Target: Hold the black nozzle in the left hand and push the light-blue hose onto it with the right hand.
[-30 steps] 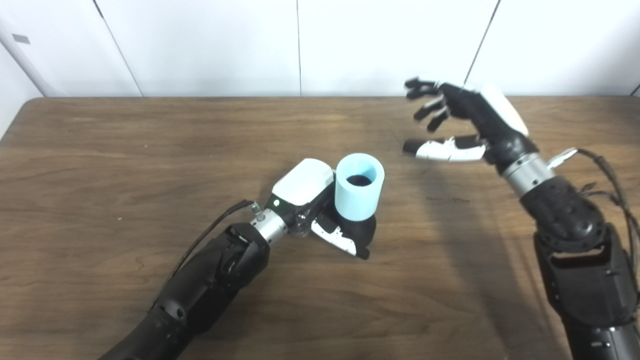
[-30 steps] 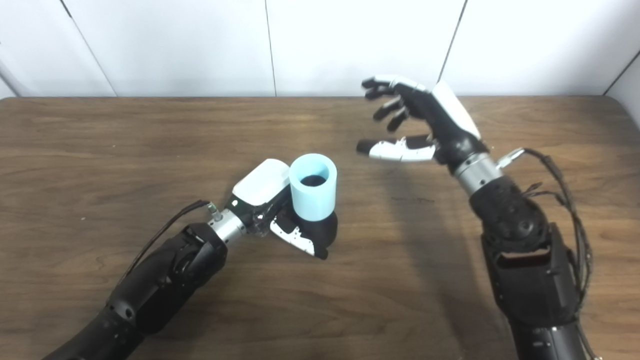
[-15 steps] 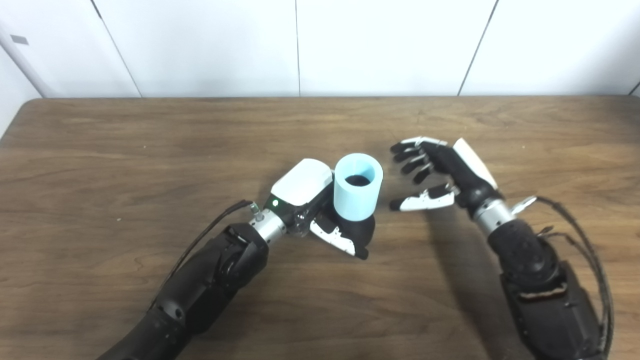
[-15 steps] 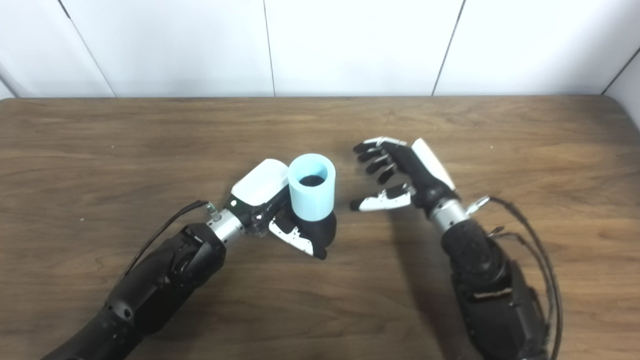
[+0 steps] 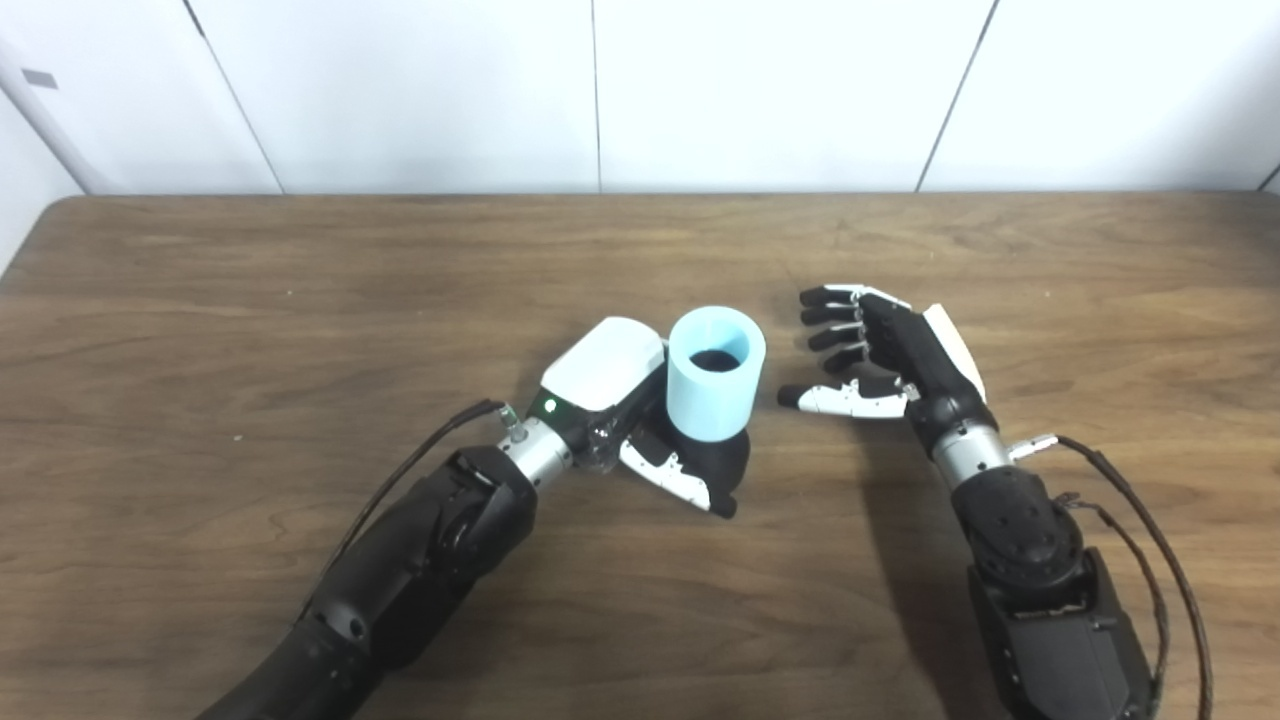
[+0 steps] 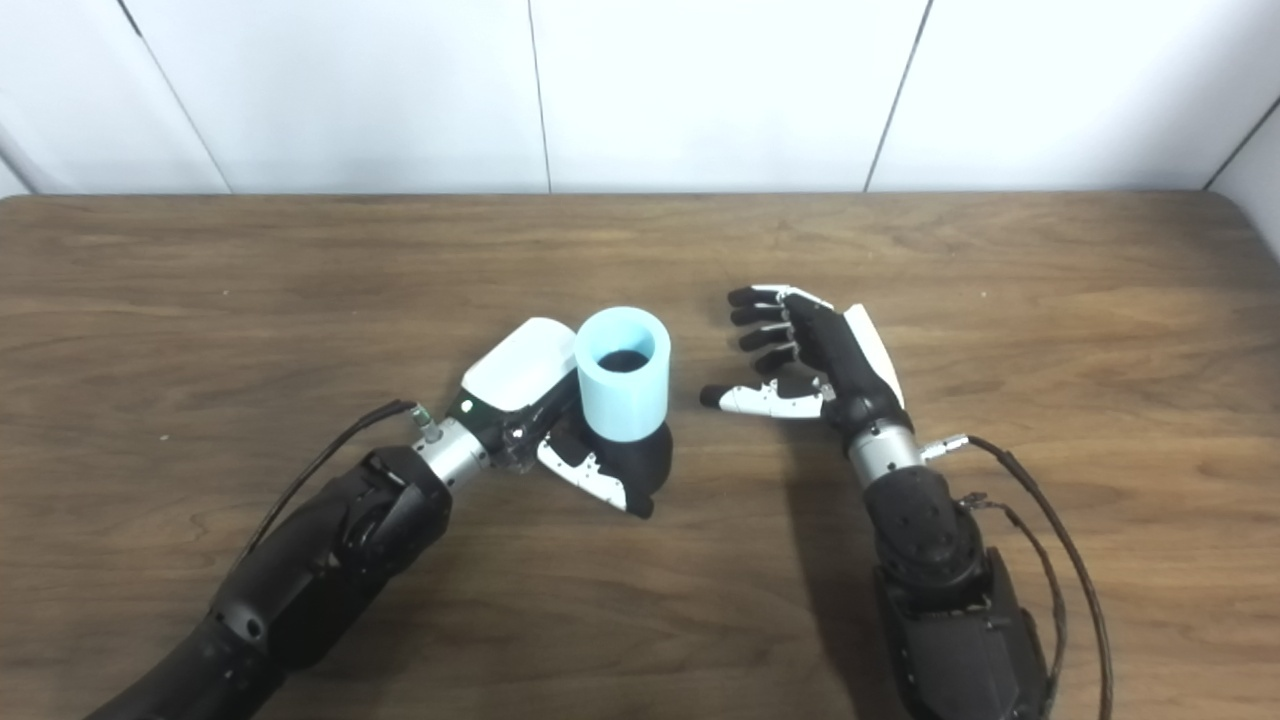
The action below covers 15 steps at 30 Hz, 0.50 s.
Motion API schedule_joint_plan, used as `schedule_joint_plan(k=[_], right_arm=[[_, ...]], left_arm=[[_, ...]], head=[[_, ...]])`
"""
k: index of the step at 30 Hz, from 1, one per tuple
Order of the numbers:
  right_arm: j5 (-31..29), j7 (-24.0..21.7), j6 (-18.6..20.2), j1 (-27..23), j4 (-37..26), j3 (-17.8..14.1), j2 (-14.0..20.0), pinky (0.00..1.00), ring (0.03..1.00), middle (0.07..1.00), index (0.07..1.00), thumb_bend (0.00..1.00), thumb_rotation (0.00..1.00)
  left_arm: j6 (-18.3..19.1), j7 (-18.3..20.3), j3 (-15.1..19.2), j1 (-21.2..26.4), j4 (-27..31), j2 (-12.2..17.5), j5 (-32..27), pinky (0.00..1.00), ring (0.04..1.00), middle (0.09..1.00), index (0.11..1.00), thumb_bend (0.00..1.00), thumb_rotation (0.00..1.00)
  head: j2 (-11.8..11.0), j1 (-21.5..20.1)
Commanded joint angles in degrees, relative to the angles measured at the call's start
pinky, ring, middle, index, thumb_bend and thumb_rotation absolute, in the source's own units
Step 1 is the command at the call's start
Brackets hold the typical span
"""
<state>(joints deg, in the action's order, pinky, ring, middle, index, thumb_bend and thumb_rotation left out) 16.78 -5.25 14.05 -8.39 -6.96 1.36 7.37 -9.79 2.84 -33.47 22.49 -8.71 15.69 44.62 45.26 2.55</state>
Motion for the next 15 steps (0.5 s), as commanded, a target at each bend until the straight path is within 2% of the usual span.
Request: schedule_joint_plan(k=[1, 3, 4, 8, 10, 15], right_arm=[[0.18, 2.12, -1.19, -0.27, -0.19, -0.83, 0.41, 0.54, 0.647, 0.709, 0.707, 0.60, 0.00], [0.16, 2.53, -1.48, -0.11, -0.10, -0.74, 0.48, 0.54, 0.648, 0.710, 0.709, 0.60, 0.00], [0.03, 2.65, -1.69, -0.04, -0.07, -0.73, 0.49, 0.54, 0.645, 0.711, 0.708, 0.60, 0.00], [-0.14, 2.95, -2.10, 0.14, -0.24, -0.71, 0.48, 0.54, 0.632, 0.706, 0.703, 0.61, 0.00], [-0.24, 2.97, -2.32, 0.17, -0.27, -0.63, 0.54, 0.54, 0.629, 0.705, 0.700, 0.61, 0.00], [-0.74, 3.04, -2.90, 0.23, -0.18, -0.52, 0.58, 0.52, 0.615, 0.695, 0.698, 0.62, 0.00]], left_arm=[[4.13, 5.86, -0.42, -3.45, -1.28, 2.86, 2.26, 0.49, 0.605, 0.601, 0.606, 0.73, 0.14], [5.68, 8.04, -0.14, -3.39, -0.03, 3.06, 2.44, 0.55, 0.672, 0.692, 0.685, 0.83, 0.22], [6.49, 9.11, 0.07, -3.43, 0.67, 3.11, 2.59, 0.62, 0.731, 0.759, 0.746, 0.86, 0.26], [9.33, 11.81, 0.87, -3.92, 2.88, 3.33, 3.39, 0.85, 0.908, 0.920, 0.898, 0.94, 0.30], [10.03, 12.17, 1.17, -4.15, 3.24, 3.33, 3.96, 0.90, 0.962, 0.960, 0.938, 0.96, 0.30], [10.42, 11.64, 1.65, -4.50, 3.33, 3.27, 4.55, 0.92, 0.995, 0.975, 0.960, 0.98, 0.28]], head=[[-0.13, 0.17], [-0.14, 0.22], [-0.14, 0.22], [-0.14, 0.22], [-0.14, 0.22], [0.10, 0.26]])
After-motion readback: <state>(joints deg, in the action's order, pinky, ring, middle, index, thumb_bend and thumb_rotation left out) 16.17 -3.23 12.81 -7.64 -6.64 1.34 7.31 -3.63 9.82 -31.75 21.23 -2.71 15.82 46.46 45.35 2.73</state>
